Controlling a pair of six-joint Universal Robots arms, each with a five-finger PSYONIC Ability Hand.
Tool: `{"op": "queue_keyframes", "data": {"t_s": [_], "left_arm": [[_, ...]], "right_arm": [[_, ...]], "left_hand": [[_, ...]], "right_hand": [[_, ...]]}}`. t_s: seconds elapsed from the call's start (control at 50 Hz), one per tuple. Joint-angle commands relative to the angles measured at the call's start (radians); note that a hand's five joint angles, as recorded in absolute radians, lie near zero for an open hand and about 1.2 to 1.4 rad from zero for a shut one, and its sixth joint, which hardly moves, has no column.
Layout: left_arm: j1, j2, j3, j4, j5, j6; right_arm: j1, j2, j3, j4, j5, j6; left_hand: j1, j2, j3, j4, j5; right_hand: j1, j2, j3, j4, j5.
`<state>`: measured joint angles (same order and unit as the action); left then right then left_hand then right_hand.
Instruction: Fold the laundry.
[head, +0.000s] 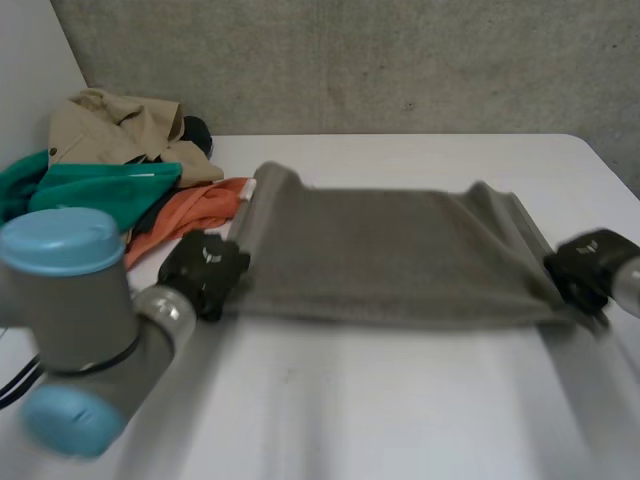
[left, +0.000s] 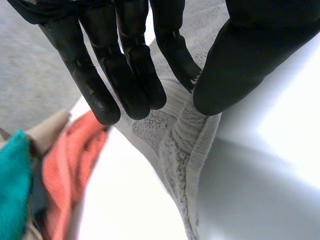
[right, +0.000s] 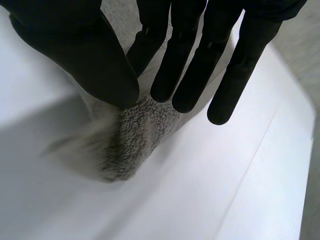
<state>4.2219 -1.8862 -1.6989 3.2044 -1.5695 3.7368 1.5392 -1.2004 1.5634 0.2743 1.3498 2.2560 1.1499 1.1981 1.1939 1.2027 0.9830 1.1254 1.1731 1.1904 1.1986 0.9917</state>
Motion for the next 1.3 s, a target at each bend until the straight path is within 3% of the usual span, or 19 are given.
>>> {"op": "queue_keyframes", "data": {"t_s": [0.02,0.1,0.18,0.32,0.44,0.54,0.64,0.66,0.68,0.72,0.82,0.98,1.14,1.24,1.3], "left_arm": [[-0.031,0.249,-0.143,-0.207,0.003,0.018],[-0.033,0.227,-0.139,-0.241,0.000,0.060],[-0.031,0.115,-0.071,-0.178,-0.001,0.113],[-0.031,-0.103,0.128,0.026,-0.006,0.150],[-0.033,-0.305,0.365,0.152,-0.004,0.150],[-0.033,-0.441,0.547,0.178,-0.006,0.152],[-0.033,-0.534,0.660,0.166,-0.012,0.150],[-0.040,-0.537,0.648,0.166,-0.014,0.149],[-0.042,-0.536,0.638,0.164,-0.014,0.147],[-0.046,-0.527,0.598,0.164,-0.014,0.143],[-0.069,-0.444,0.530,0.166,-0.012,0.138],[-0.062,-0.404,0.512,0.169,-0.017,0.140],[-0.049,-0.406,0.509,0.167,-0.017,0.137],[-0.049,-0.407,0.507,0.167,-0.017,0.123],[-0.051,-0.407,0.507,0.166,-0.017,0.112]], "right_arm": [[-0.100,-0.214,0.127,0.276,-0.009,-0.222],[-0.102,-0.231,0.129,0.264,-0.032,-0.248],[-0.094,-0.214,0.090,0.169,-0.041,-0.168],[-0.039,0.016,-0.017,-0.065,-0.023,0.005],[0.030,0.085,-0.089,-0.188,0.035,0.022],[0.048,0.194,-0.170,-0.323,0.083,0.023],[0.058,0.240,-0.201,-0.342,0.092,0.033],[0.059,0.233,-0.194,-0.342,0.094,0.048],[0.058,0.229,-0.188,-0.342,0.095,0.060],[0.058,0.213,-0.171,-0.339,0.101,0.102],[0.050,-0.015,-0.097,-0.223,0.101,0.295],[0.050,-0.212,0.030,0.084,-0.007,0.366],[0.056,-0.318,0.286,0.007,-0.035,0.338],[0.047,-0.331,0.386,-0.026,-0.034,0.278],[0.044,-0.331,0.400,-0.026,-0.031,0.248]], "left_hand": [[0.246,0.198,0.202,0.194,0.239],[0.246,0.198,0.202,0.194,0.239],[0.246,0.198,0.202,0.194,0.239],[0.246,0.198,0.202,0.194,0.239],[0.246,0.198,0.202,0.194,0.239],[0.246,0.198,0.202,0.194,0.239],[0.246,0.198,0.202,0.194,0.239],[0.246,0.198,0.202,0.194,0.239],[0.246,0.198,0.202,0.194,0.239],[0.246,0.198,0.202,0.194,0.239],[0.246,0.198,0.202,0.194,0.239],[0.246,0.198,0.202,0.194,0.239],[0.246,0.198,0.202,0.194,0.239],[0.246,0.198,0.202,0.194,0.239],[0.246,0.198,0.202,0.194,0.239]], "right_hand": [[0.271,0.223,0.206,0.198,0.230],[0.271,0.223,0.206,0.198,0.230],[0.271,0.223,0.206,0.198,0.230],[0.271,0.223,0.206,0.198,0.230],[0.271,0.223,0.206,0.198,0.230],[0.271,0.223,0.206,0.198,0.230],[0.199,0.152,0.134,0.126,0.158],[-0.406,-0.454,-0.471,-0.479,-0.447],[-0.604,-0.652,-0.669,-0.677,-0.645],[-0.685,-0.733,-0.750,-0.758,-0.726],[-0.861,-0.909,-0.926,-0.934,-0.902],[-0.867,-0.915,-0.932,-0.940,-0.908],[-0.668,-0.716,-0.733,-0.741,-0.709],[-0.275,-0.323,-0.340,-0.348,-0.316],[-0.198,-0.246,-0.263,-0.271,-0.239]]}}
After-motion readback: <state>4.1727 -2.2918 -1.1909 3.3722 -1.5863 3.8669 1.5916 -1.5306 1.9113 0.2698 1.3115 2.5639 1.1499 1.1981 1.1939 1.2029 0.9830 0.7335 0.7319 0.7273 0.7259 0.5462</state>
